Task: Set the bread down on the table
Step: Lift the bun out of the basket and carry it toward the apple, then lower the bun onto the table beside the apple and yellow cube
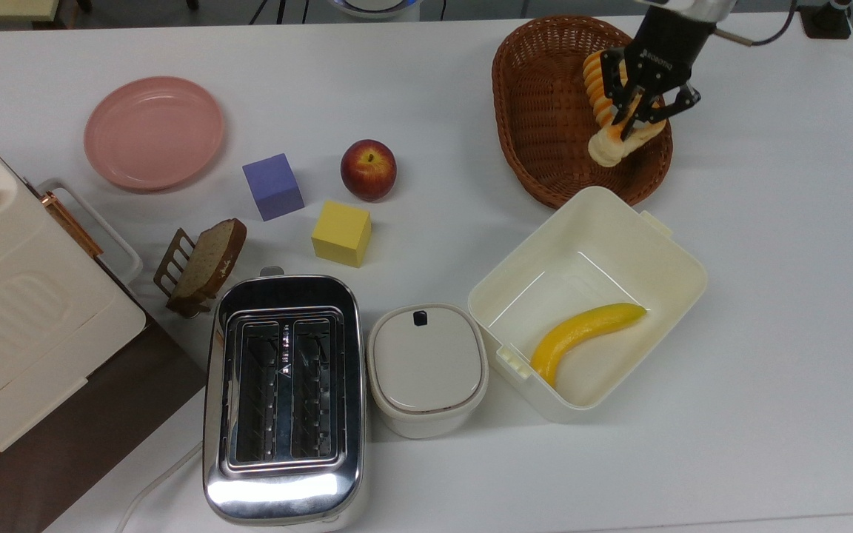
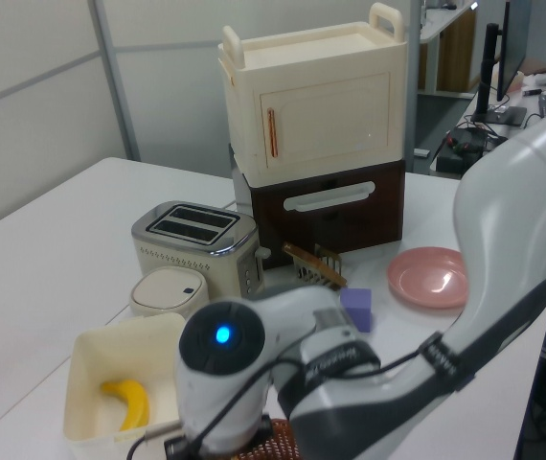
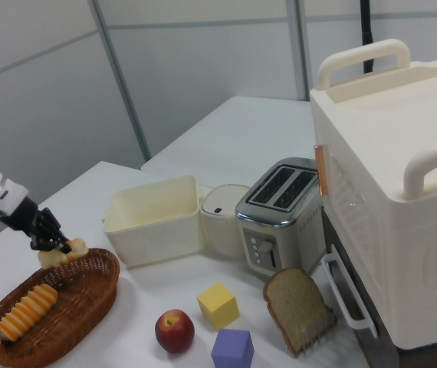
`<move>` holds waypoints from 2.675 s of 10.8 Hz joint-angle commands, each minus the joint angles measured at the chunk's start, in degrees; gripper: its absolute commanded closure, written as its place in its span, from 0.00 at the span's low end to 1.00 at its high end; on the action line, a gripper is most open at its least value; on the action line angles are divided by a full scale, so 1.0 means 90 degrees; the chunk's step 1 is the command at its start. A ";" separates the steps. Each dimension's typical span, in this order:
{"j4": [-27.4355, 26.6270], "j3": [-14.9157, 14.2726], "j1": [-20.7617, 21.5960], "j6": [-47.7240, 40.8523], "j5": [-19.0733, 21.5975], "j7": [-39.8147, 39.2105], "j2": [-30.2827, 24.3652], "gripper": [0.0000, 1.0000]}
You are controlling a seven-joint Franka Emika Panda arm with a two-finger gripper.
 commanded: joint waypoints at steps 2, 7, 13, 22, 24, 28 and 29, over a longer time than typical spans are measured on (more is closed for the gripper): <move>-0.0071 -0.0007 -0.0488 -0.0785 -0.0003 -0.1375 -0.0760 0.87; 0.0524 -0.1245 -0.0891 -0.1713 0.1285 -0.4752 -0.1171 0.87; 0.0769 -0.1394 -0.1456 -0.2203 0.2144 -0.7439 -0.0869 0.85; 0.1082 -0.1618 -0.1623 -0.1696 0.2126 -0.6731 -0.0429 0.00; 0.1082 -0.1618 -0.1613 -0.1696 0.2117 -0.6731 -0.0409 0.00; 0.1082 -0.1618 -0.1623 -0.1754 0.2107 -0.6818 -0.0429 0.00; 0.1082 -0.1618 -0.1642 -0.1774 0.2097 -0.6838 -0.0448 0.00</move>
